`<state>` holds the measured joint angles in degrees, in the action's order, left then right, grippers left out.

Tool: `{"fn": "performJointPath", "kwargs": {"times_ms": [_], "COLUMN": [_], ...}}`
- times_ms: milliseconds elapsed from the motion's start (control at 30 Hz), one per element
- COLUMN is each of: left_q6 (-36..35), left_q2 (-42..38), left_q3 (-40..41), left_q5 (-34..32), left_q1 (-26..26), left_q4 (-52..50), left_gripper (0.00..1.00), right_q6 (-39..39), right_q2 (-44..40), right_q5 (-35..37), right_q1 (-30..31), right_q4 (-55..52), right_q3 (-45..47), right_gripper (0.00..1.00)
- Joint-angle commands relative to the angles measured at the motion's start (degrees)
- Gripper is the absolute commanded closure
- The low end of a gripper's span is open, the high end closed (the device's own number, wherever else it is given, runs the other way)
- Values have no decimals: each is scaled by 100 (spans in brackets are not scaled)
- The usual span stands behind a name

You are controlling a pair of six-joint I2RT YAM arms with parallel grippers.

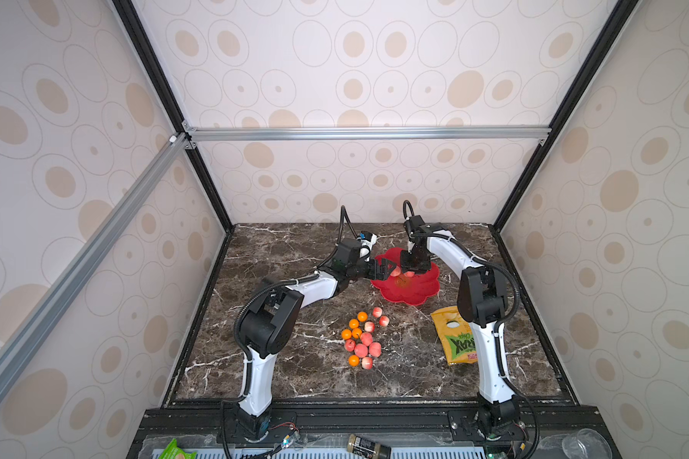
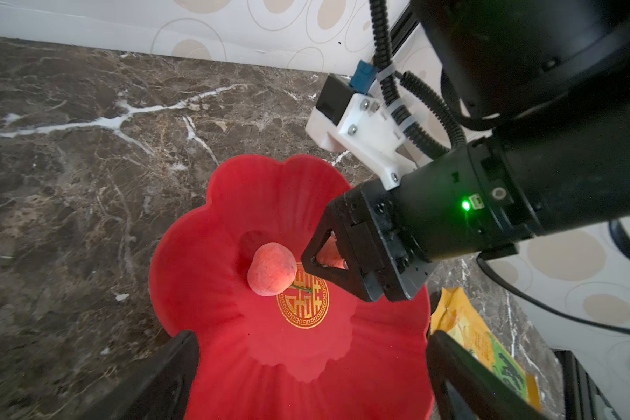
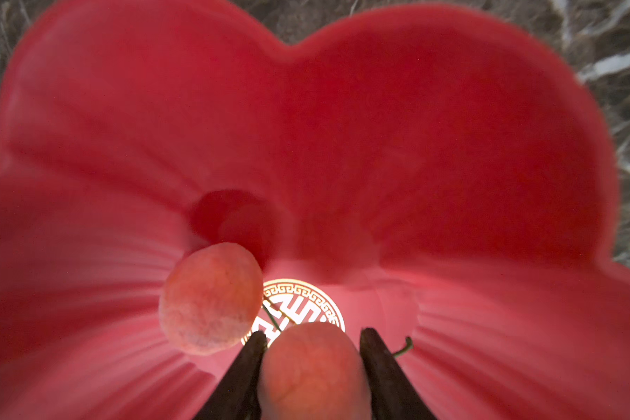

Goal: Arrange fruit in a fruit bowl
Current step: Place the fruit in the fruit bowl.

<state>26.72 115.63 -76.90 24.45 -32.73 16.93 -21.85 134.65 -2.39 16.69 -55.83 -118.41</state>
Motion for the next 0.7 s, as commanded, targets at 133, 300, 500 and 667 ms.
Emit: {"fn": "performJointPath", "kwargs": {"times_ms": [133,300,500,667], "left_q6": [-608,-623,-622,-586], "left_q2": [71,73,82,108], "left_q3": [-393,-431,-440,-431], "left_q5": [-526,-543,-530,-445], "left_q1": [-129,-164,-188,-182], "left_q4": [-696,-735,-751,-737], "left_gripper": [2,2,2,2], "right_q6": [-90,-84,-66,-93], "right_q2": [319,413,518,573], "right_q5": [-33,-31,2,-51], "right_q1": [-34,-32,-34,-30], "right_q4": [-246,-289,-352,-340], "right_q3": [-399,-526,-639,-648], "right_gripper": [57,57,56,55]}}
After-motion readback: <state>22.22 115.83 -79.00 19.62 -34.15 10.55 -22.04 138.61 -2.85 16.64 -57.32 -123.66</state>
